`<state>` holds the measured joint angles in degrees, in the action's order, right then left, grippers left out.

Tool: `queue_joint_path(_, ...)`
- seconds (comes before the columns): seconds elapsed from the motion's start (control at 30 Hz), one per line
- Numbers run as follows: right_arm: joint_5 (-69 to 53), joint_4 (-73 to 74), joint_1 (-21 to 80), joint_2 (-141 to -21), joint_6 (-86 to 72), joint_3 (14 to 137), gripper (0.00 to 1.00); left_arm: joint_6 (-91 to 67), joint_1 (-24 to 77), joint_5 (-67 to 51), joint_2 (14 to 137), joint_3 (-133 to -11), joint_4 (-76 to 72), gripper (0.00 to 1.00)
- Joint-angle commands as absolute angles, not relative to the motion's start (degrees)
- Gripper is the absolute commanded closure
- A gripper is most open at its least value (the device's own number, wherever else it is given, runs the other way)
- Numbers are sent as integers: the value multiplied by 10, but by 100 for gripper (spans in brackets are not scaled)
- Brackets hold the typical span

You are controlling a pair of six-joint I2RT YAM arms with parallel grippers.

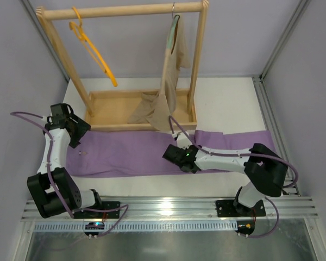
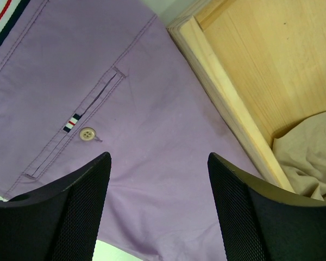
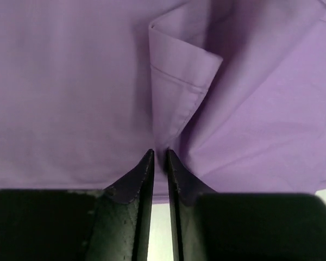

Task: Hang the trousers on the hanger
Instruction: Fold the trousers

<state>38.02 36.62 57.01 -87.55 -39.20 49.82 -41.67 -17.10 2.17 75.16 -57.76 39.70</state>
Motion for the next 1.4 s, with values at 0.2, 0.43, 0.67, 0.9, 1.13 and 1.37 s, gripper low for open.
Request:
queue_joint_path(0.2,380,334,661,-904,-398,554,64,-403,-175,2,729,-568,389,27)
queue_joint_path(0.43,400,343,671,-818,-442,509,64,-397,-173,-18,704,-559,387,27)
queue_joint_path(0.67,378,159,645,-795,-281,418,57,-399,-174,-34,679,-534,383,28)
queue_joint_path(0.9,367,103,592,-832,-201,415,52,-395,-174,-25,658,-538,397,27)
queue_joint_path(1.13,327,40,588,-876,-145,417,52,-395,-175,-18,672,-534,404,28)
queue_joint_path(1.37,366,51,588,-915,-134,443,57,-392,-176,-6,669,-533,406,28)
